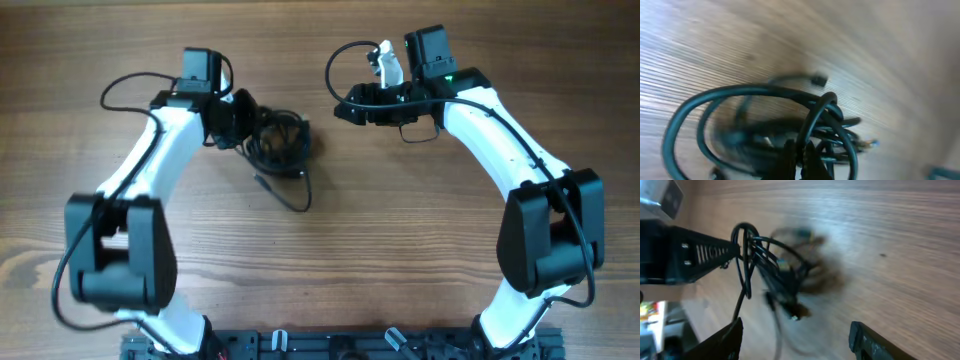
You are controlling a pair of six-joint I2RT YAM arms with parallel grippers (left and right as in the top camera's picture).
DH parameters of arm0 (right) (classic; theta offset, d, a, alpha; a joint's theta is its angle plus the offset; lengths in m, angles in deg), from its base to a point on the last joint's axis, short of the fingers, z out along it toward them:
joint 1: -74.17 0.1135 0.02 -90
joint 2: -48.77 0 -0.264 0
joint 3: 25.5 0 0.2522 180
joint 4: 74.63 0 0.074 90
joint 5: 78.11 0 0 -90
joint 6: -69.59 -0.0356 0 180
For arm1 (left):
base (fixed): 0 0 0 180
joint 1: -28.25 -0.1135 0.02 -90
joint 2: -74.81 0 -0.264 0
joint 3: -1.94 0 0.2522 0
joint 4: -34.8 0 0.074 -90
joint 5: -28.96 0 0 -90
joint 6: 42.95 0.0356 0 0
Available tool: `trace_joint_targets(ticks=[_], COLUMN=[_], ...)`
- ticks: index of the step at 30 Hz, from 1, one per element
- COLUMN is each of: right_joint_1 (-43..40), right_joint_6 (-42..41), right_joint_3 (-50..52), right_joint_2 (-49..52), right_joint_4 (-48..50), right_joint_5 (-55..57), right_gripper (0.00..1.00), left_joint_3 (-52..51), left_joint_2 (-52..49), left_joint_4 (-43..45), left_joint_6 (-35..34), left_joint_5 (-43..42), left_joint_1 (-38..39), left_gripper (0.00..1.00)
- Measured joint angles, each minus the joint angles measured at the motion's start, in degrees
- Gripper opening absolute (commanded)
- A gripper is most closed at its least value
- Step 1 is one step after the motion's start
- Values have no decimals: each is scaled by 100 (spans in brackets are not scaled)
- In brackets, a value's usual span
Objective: Untangle cables
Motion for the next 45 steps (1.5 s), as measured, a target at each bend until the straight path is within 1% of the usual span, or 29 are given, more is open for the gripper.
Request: trace_joint_targets(ticks=[2,6,10,14,16,17,20,23,24,26,27,29,30,32,33,34,35,36,37,40,45], right_joint_1=[33,319,654,951,1088,1150,1215,1209,1209,1209,1209,1198,1189,1141,1099,1036,931,850,741,588,459], right_joint_6=[-7,-9,-9,-9,-7,-7,-4,-11,13,7,33,46,57,57,59,90,105,157,236,361,422], right_joint_3=[0,0,0,0,0,0,0,0,0,0,0,0,0,0,0,0,0,0,0,0,0], right_joint_2=[0,0,0,0,0,0,0,0,0,0,0,0,0,0,0,0,0,0,2,4,4], right_joint_4=[-4,-4,-4,2,4,4,0,-2,-4,0,4,0,0,-2,-2,-2,-2,-2,-2,4,197], right_joint_5=[-214,-391,-343,-9,380,640,1257,1731,1867,2087,2124,2129,2122,2035,1963,1858,1657,1506,1252,898,732], right_gripper=[72,72,70,70,64,56,52,40,34,31,27,28,31,43,45,51,54,55,59,63,63], left_joint_3=[0,-2,-2,-2,-2,-2,-2,-2,-2,-2,-2,-2,-2,-2,-2,-2,-2,-2,-2,-2,-2], left_joint_2=[190,234,234,234,234,234,234,234,234,234,234,234,234,234,234,234,234,234,234,234,234], left_joint_4=[26,39,11,-17,-35,-68,-179,-197,-208,-286,-323,-466,-535,-695,-743,-778,-798,-800,-804,-828,-1047], left_joint_6=[7,22,173,280,328,398,566,741,780,876,914,1038,1113,1237,1296,1355,1425,1486,1534,1609,1792], left_joint_5=[-310,-927,-1154,-1239,-1342,-1460,-1779,-2232,-2363,-2610,-2653,-2741,-2767,-2809,-2852,-2916,-2979,-3042,-3095,-3174,-3217], left_joint_1=[-2,7,79,197,243,251,260,258,254,254,256,260,260,260,258,260,258,260,258,258,260], left_gripper=[4,4,4,4,4,4,4,4,4,4,4,4,4,4,4,4,4,4,4,4,4])
